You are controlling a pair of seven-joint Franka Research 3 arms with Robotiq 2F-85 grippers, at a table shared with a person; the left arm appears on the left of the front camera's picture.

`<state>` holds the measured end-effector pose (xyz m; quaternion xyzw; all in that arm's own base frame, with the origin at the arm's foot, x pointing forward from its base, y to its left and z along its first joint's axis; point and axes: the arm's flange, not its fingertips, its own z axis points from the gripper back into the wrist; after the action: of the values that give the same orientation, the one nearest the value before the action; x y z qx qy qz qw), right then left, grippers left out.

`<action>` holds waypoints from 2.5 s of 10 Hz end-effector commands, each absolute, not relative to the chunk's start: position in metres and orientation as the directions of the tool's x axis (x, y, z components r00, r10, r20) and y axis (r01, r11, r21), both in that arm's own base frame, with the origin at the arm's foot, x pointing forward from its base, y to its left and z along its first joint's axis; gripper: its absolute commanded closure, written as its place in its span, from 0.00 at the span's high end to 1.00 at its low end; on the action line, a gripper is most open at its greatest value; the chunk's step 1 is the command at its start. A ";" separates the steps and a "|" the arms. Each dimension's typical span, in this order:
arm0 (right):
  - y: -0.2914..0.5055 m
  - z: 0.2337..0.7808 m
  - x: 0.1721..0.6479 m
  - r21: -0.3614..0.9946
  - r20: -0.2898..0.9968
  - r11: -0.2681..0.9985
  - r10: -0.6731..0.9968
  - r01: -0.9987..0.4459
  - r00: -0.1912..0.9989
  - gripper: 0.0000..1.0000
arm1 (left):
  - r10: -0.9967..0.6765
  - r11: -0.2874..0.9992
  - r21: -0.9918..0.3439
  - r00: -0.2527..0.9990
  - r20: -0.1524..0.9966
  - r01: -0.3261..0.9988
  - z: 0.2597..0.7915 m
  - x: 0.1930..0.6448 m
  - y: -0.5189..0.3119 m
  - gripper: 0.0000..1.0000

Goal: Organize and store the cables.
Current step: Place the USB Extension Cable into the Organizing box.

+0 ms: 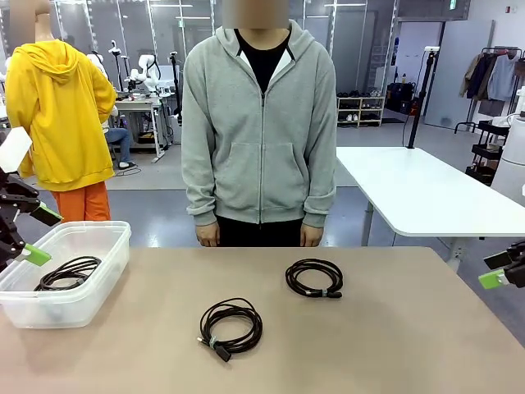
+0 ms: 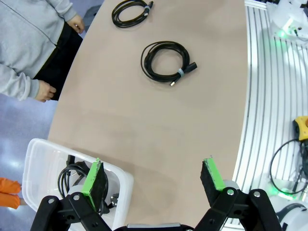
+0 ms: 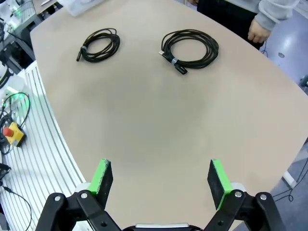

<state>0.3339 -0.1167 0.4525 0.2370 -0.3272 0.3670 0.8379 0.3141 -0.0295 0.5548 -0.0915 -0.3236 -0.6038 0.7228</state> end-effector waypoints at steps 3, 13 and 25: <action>-0.115 0.456 0.329 0.158 0.718 0.595 0.479 -0.788 0.505 1.00 | -0.812 0.253 0.259 0.059 0.581 0.932 0.555 0.314 -0.029 1.00; -0.115 0.456 0.329 0.158 0.718 0.595 0.479 -0.788 0.505 1.00 | -0.854 0.047 0.176 -0.052 0.518 0.983 0.497 0.375 -0.219 1.00; -0.115 0.456 0.329 0.158 0.718 0.595 0.479 -0.788 0.505 1.00 | -0.969 -0.205 0.076 -0.213 0.125 0.976 0.387 0.417 -0.322 1.00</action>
<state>0.3325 -0.1139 0.4559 0.2422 -0.3246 0.3738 0.8345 0.4101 -0.3151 0.3968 -0.0454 -0.0859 -0.7696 0.6311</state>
